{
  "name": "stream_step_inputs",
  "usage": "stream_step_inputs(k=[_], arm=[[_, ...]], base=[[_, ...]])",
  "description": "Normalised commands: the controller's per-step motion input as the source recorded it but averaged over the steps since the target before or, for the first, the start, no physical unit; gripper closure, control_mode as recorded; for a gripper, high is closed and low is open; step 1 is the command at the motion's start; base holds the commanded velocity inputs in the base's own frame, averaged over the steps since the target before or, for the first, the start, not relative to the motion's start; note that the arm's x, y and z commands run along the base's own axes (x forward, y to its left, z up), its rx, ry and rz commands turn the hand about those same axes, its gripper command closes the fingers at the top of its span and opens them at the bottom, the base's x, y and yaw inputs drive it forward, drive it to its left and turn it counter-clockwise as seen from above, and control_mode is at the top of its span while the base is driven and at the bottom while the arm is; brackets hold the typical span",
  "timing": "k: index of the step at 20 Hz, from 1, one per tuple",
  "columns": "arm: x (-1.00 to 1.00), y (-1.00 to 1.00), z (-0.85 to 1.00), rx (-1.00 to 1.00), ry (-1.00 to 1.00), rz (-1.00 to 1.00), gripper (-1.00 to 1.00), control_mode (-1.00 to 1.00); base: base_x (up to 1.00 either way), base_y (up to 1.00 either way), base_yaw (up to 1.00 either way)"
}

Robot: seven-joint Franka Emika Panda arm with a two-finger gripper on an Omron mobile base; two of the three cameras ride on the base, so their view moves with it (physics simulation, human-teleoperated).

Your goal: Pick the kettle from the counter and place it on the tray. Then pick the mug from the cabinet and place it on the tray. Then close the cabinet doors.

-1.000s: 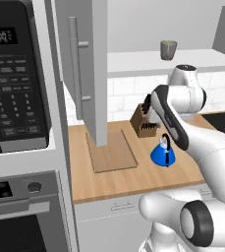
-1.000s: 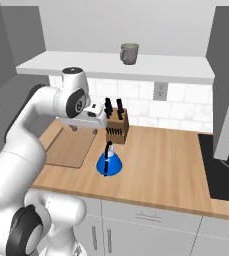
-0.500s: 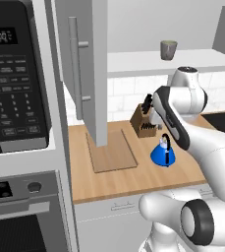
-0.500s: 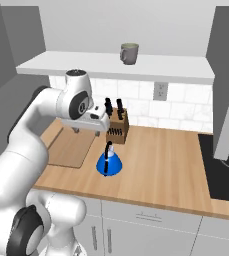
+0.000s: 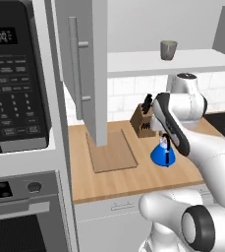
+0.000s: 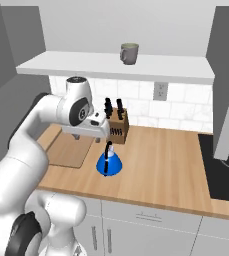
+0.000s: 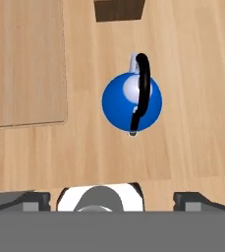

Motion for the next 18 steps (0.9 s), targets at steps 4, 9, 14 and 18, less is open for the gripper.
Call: stream_step_inputs(k=[4, 9, 14, 18], arm=[[-0.09, -0.15, -0.3, 0.0, 0.03, -0.06, -1.0, -1.0], [0.03, -0.09, -0.29, 0.0, 0.19, -0.08, -1.0, -1.0], [0.19, -0.31, -0.25, 0.04, 0.14, -0.03, -1.0, -1.0], [0.47, -0.11, -0.18, 0.02, 0.13, 0.0, -1.0, -1.0]], base=[[0.0, 0.0, 0.0], [0.0, 0.0, 0.0], [0.0, 0.0, 0.0], [0.0, 0.0, 0.0]])
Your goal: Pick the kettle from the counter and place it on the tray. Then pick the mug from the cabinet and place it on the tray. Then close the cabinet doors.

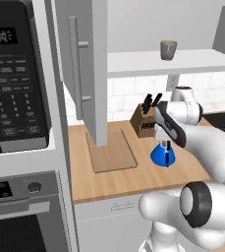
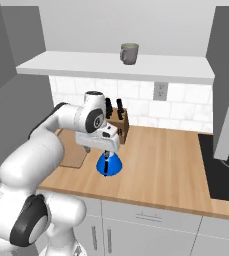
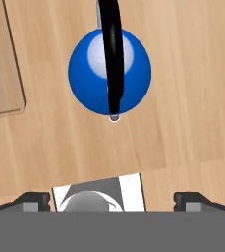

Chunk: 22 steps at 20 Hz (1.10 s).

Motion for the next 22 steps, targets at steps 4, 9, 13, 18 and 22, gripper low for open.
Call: stream_step_inputs(k=[4, 9, 13, 18, 22], arm=[[0.17, 0.0, -0.3, 0.02, 0.01, 0.0, -1.0, -1.0], [0.28, 0.0, -0.26, 0.01, 0.04, 0.0, -1.0, -1.0], [0.03, 0.01, -0.1, 0.01, 0.0, 0.0, -1.0, -1.0], [-0.06, -0.08, -0.02, 0.0, 0.0, -0.01, -1.0, -1.0], [0.15, -0.05, -0.12, 0.01, 0.0, 0.0, -1.0, -1.0]], base=[[0.0, 0.0, 0.0], [0.0, 0.0, 0.0], [0.0, 0.0, 0.0], [0.0, 0.0, 0.0], [0.0, 0.0, 0.0]])
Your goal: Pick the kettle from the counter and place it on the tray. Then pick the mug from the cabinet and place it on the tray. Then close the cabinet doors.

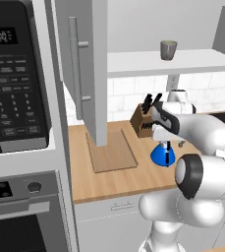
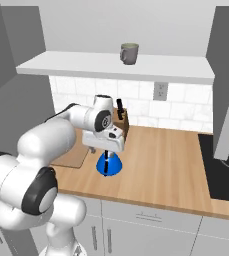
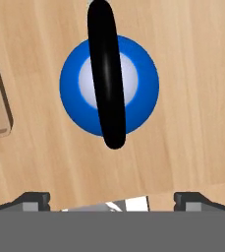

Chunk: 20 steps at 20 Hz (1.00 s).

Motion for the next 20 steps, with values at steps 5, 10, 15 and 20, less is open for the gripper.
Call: stream_step_inputs(k=[5, 10, 15, 20], arm=[[0.31, -0.06, -0.18, 0.01, 0.0, 0.0, -1.0, -1.0], [0.33, -0.03, -0.2, 0.04, 0.0, 0.0, -1.0, -1.0], [0.29, -0.06, -0.21, 0.03, 0.0, 0.01, -1.0, -1.0], [0.17, -0.04, -0.15, 0.01, 0.0, 0.0, -1.0, -1.0]], base=[[0.0, 0.0, 0.0], [0.0, 0.0, 0.0], [0.0, 0.0, 0.0], [0.0, 0.0, 0.0]])
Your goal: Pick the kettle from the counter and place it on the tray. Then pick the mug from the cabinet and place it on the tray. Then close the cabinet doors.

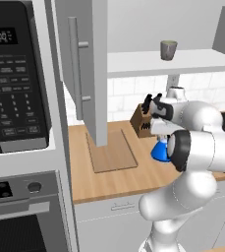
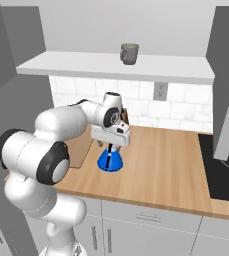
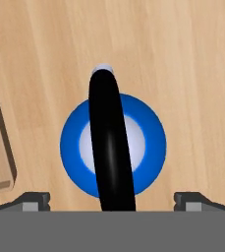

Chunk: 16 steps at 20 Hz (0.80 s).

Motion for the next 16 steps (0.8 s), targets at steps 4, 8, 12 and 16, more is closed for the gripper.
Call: stream_step_inputs(k=[4, 8, 12, 16], arm=[[-0.1, 0.0, -0.18, 0.0, 0.0, 0.0, -1.0, -1.0], [-0.17, 0.2, -0.25, -0.01, 0.0, 0.0, -1.0, -1.0], [-0.1, 0.08, -0.27, 0.0, 0.0, 0.01, -1.0, -1.0], [-0.14, 0.14, -0.24, 0.0, 0.0, 0.01, 1.0, -1.0]], base=[[0.0, 0.0, 0.0], [0.0, 0.0, 0.0], [0.0, 0.0, 0.0], [0.0, 0.0, 0.0]])
